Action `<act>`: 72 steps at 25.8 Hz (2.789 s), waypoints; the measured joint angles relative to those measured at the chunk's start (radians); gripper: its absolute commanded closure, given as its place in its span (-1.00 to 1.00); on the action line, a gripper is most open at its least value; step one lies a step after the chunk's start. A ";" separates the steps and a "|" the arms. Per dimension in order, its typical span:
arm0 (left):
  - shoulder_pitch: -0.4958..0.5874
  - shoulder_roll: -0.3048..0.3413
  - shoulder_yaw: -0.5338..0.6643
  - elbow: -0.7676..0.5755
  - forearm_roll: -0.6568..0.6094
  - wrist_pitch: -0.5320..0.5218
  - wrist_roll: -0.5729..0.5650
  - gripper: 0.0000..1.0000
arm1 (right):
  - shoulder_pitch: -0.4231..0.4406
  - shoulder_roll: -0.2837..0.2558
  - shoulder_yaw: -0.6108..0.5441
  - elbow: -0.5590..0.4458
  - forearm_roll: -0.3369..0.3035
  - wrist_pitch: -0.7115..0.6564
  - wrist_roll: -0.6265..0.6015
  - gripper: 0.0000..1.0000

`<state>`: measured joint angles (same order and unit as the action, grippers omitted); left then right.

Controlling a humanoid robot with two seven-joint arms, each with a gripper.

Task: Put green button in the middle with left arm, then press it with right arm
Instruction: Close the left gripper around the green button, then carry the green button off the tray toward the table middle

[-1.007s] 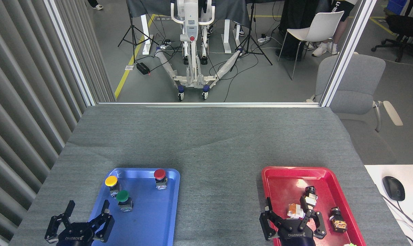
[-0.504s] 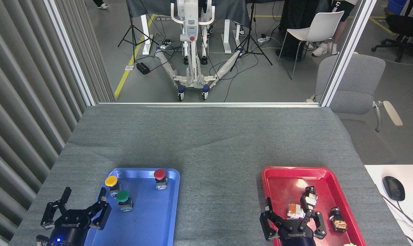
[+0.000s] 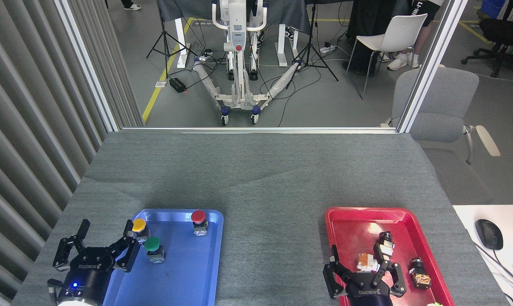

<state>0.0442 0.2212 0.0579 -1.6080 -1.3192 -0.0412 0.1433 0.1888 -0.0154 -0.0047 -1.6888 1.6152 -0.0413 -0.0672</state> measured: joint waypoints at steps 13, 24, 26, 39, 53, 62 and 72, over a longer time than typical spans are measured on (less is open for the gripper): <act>-0.015 -0.017 -0.037 0.023 0.000 0.002 -0.001 -0.99 | 0.000 0.000 0.000 0.000 0.000 0.000 -0.001 -1.00; 0.019 -0.004 -0.067 0.003 0.003 -0.004 0.010 -0.99 | 0.000 0.001 0.000 0.000 0.000 0.000 -0.001 -1.00; 0.028 0.000 -0.073 -0.001 0.004 -0.004 0.011 -0.99 | 0.000 0.001 0.000 0.000 0.000 0.000 -0.001 -1.00; 0.077 -0.030 -0.209 0.108 0.010 0.157 -0.002 -0.98 | 0.000 0.001 0.000 0.000 0.000 0.000 -0.004 -1.00; -0.042 -0.102 -0.249 0.322 -0.003 0.167 0.015 -0.84 | 0.000 0.002 0.000 0.000 0.000 0.000 0.000 -1.00; -0.110 -0.106 -0.241 0.417 -0.005 0.171 0.032 -0.59 | 0.000 0.001 0.000 0.000 0.000 0.000 0.000 -1.00; -0.150 -0.120 -0.223 0.473 -0.003 0.171 0.026 -0.06 | 0.000 0.001 0.000 0.000 0.000 0.000 0.004 -1.00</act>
<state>-0.1056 0.1007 -0.1647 -1.1345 -1.3227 0.1302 0.1691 0.1887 -0.0140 -0.0046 -1.6888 1.6149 -0.0409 -0.0633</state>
